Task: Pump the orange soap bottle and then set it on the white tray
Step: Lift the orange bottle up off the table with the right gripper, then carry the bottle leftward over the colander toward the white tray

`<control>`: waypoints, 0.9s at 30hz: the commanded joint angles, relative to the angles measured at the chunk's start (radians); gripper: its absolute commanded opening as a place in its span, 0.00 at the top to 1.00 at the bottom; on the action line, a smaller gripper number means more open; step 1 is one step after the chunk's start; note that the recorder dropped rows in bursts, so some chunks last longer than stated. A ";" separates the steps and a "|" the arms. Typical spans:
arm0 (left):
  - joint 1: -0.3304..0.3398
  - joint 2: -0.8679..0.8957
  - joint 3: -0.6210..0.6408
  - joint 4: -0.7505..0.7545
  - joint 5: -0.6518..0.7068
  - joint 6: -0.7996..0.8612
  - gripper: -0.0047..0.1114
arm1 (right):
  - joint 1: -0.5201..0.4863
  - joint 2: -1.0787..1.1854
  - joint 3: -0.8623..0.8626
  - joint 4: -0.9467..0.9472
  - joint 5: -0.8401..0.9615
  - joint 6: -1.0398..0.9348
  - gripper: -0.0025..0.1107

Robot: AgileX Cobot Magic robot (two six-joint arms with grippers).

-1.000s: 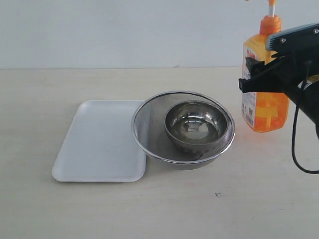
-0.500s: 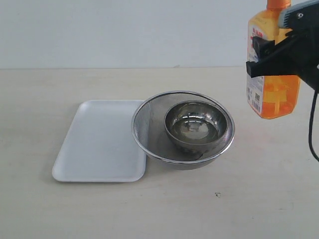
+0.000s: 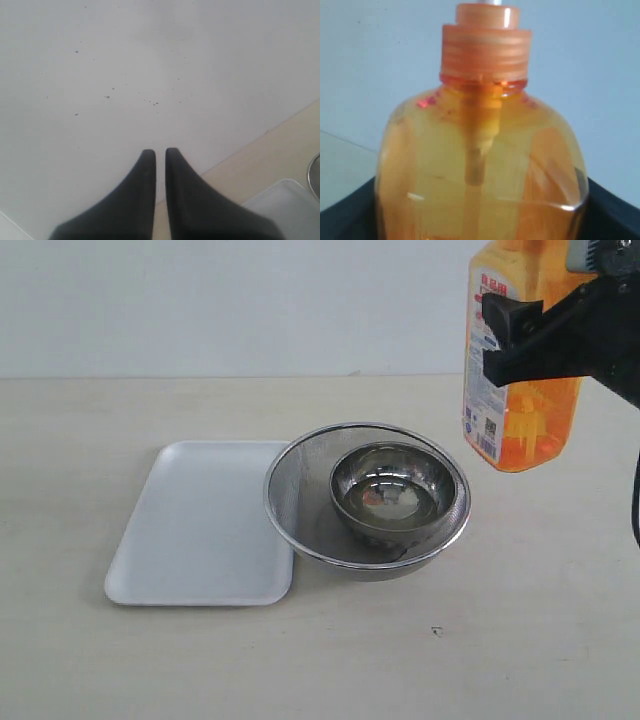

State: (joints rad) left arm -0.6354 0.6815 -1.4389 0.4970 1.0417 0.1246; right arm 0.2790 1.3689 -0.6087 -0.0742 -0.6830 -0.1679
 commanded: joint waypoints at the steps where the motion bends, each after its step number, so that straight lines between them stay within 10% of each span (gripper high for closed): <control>1: -0.003 0.000 0.003 -0.004 0.004 0.003 0.92 | -0.001 -0.025 -0.013 -0.085 -0.111 0.111 0.98; 27: -0.003 0.000 0.003 0.000 0.004 0.003 0.92 | 0.104 -0.021 -0.189 -0.558 -0.096 0.517 0.98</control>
State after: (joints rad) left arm -0.6354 0.6815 -1.4389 0.4970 1.0417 0.1246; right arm 0.3335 1.3689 -0.7550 -0.6347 -0.7194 0.3672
